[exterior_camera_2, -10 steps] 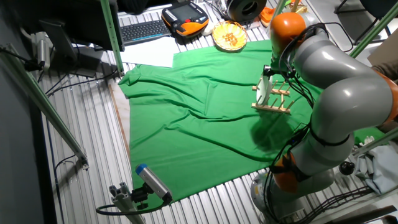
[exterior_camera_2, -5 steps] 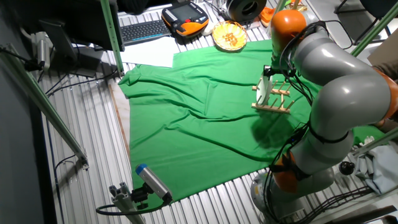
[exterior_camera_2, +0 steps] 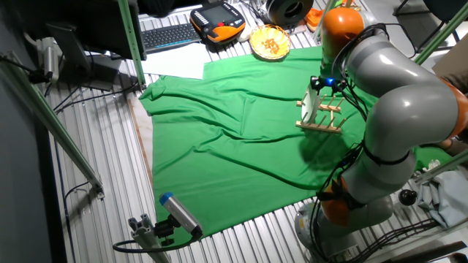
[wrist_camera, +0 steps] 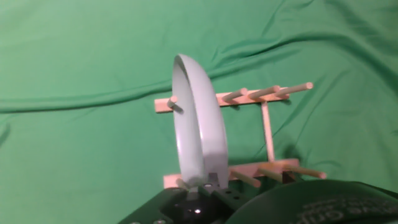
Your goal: Put the dish on the dish rack
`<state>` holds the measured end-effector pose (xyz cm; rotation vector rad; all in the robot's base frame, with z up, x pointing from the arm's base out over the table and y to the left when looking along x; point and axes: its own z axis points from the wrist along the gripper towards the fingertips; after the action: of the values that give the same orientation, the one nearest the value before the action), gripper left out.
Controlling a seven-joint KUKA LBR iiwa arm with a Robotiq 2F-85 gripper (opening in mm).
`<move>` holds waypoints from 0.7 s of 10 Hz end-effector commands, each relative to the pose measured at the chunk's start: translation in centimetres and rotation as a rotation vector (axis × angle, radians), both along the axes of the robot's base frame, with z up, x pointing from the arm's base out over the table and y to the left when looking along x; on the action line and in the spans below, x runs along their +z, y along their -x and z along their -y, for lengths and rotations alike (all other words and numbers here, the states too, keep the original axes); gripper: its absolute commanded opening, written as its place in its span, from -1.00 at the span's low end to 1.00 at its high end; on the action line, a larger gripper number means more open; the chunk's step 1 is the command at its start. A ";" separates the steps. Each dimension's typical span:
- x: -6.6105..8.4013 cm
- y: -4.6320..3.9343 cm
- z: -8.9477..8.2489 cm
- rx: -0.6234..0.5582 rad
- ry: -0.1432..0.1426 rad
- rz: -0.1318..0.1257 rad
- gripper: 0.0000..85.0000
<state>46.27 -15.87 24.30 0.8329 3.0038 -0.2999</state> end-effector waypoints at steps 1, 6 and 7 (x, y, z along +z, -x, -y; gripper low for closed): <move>-0.1 -0.08 0.0 0.008 0.005 -0.001 0.20; 0.2 0.10 0.2 0.057 -0.005 -0.022 0.20; 0.2 0.10 0.2 0.063 0.004 -0.021 0.20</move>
<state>46.18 -16.08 24.53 0.7342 3.0399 -0.3152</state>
